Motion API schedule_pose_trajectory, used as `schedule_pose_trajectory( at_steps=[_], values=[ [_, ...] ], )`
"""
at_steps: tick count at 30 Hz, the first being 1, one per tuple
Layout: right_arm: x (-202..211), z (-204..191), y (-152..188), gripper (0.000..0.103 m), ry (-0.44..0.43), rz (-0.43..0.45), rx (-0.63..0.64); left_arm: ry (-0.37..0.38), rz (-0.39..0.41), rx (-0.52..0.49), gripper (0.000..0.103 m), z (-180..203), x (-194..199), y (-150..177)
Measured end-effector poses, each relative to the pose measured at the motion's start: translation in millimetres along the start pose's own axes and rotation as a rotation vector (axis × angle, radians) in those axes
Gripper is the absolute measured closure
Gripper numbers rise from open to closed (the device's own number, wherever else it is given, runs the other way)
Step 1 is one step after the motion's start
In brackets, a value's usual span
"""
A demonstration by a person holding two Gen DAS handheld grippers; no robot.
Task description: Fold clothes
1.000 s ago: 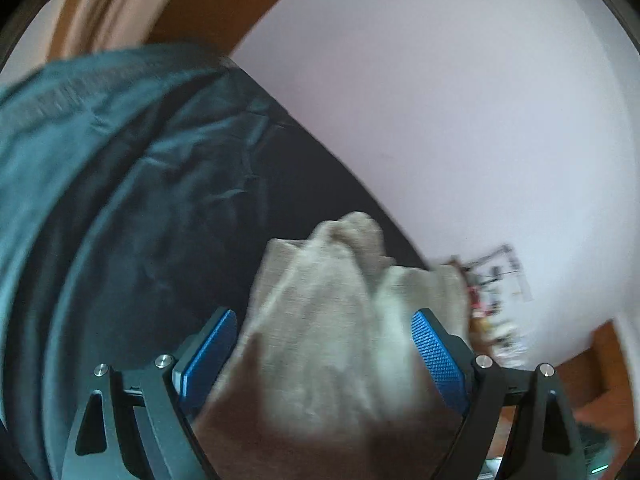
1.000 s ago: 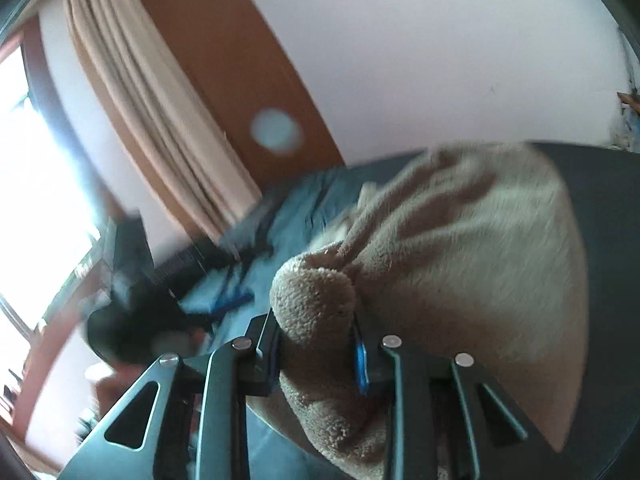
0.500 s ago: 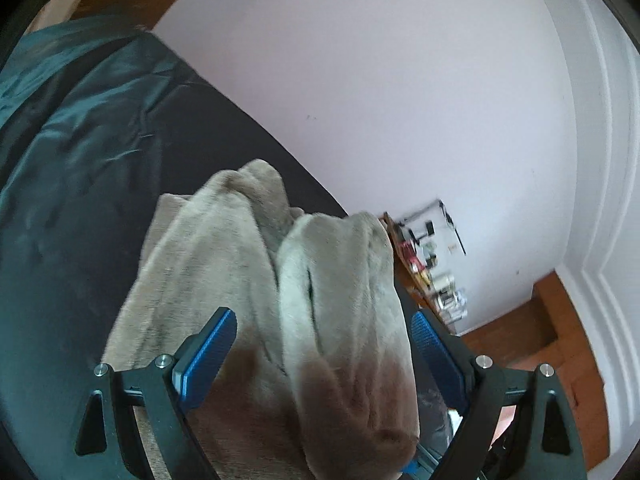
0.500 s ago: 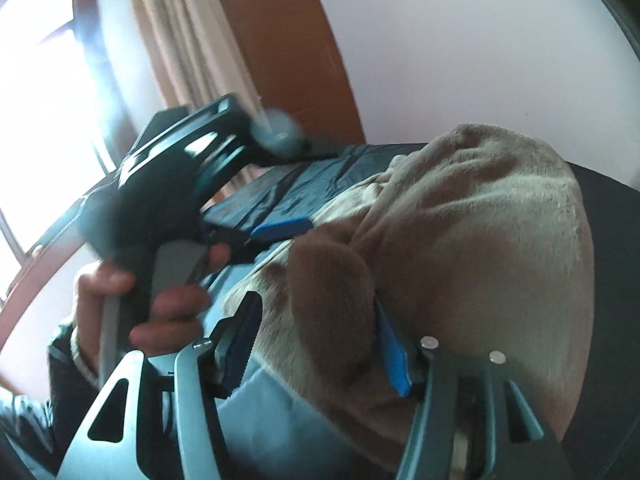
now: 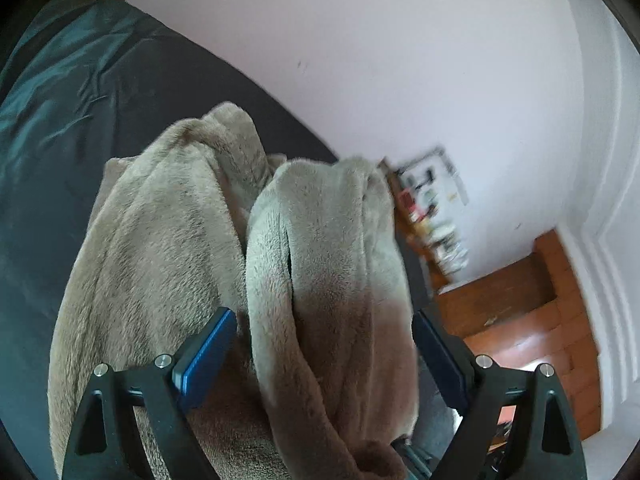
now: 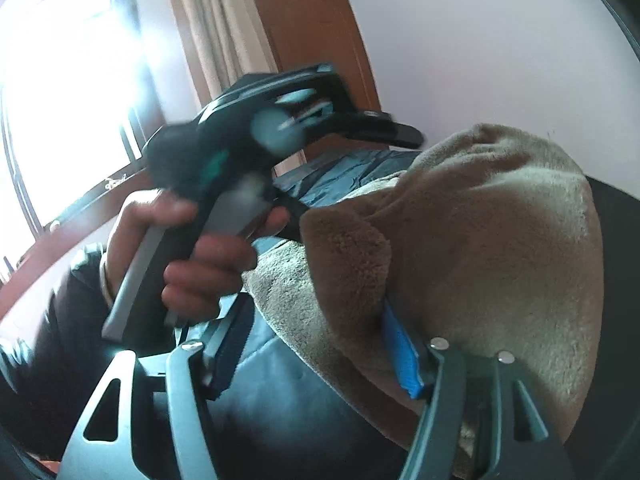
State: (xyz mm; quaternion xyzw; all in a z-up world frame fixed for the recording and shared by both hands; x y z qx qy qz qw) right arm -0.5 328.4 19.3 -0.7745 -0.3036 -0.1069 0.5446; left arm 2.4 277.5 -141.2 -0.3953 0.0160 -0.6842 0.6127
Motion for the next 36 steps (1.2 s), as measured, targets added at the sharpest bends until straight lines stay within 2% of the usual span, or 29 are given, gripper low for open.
schedule_pose_trajectory(
  at_steps=[11,15,19,20,21,22,23,25,30,36],
  values=[
    [-9.8,-1.9,2.8,0.028,0.025,0.0,0.003,-0.054,-0.221,-0.013,0.012,16.8,-43.1,-13.3],
    [-4.4,-2.2,5.7,0.026,0.035,0.002,0.014,-0.066,-0.21,-0.011,0.012,16.6,-43.6,-14.8],
    [-2.8,-3.0,4.4,0.025,0.065,0.034,0.021,-0.034,-0.177,0.02,0.013,17.1,-38.6,-15.8],
    [0.8,-3.3,3.3,0.025,0.074,0.053,0.019,-0.02,-0.17,0.028,0.016,16.7,-37.0,-16.1],
    [6.2,-4.0,2.2,0.025,0.08,0.073,0.015,-0.007,-0.162,0.035,0.034,16.4,-35.4,-16.4],
    [10.5,-3.0,0.0,0.025,0.085,0.096,0.003,-0.007,-0.158,0.038,0.058,14.7,-34.5,-15.6],
    [14.4,-0.9,-2.6,0.025,0.089,0.118,-0.013,-0.01,-0.154,0.039,0.064,12.8,-33.9,-14.6],
    [23.4,4.9,-8.3,0.024,0.108,0.168,-0.047,-0.016,-0.147,0.042,0.068,8.9,-32.5,-12.7],
    [49.9,22.8,-21.4,0.022,0.253,0.311,-0.048,-0.011,-0.126,0.044,0.076,9.1,-23.9,-15.3],
    [70.8,36.4,-30.1,0.02,0.286,0.359,-0.085,0.022,-0.049,0.022,0.08,26.4,9.1,-43.4]
  ],
)
Point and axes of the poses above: each gripper's, at about its wrist camera, not at the fingertips, and x roughly against the way its jaws point, z to its right, y to its underside, the point moved 8 cm from there along -x, roughly the way its jaws point, and after that the axes turned 10 degrees about -x, right-handed, at the moved point
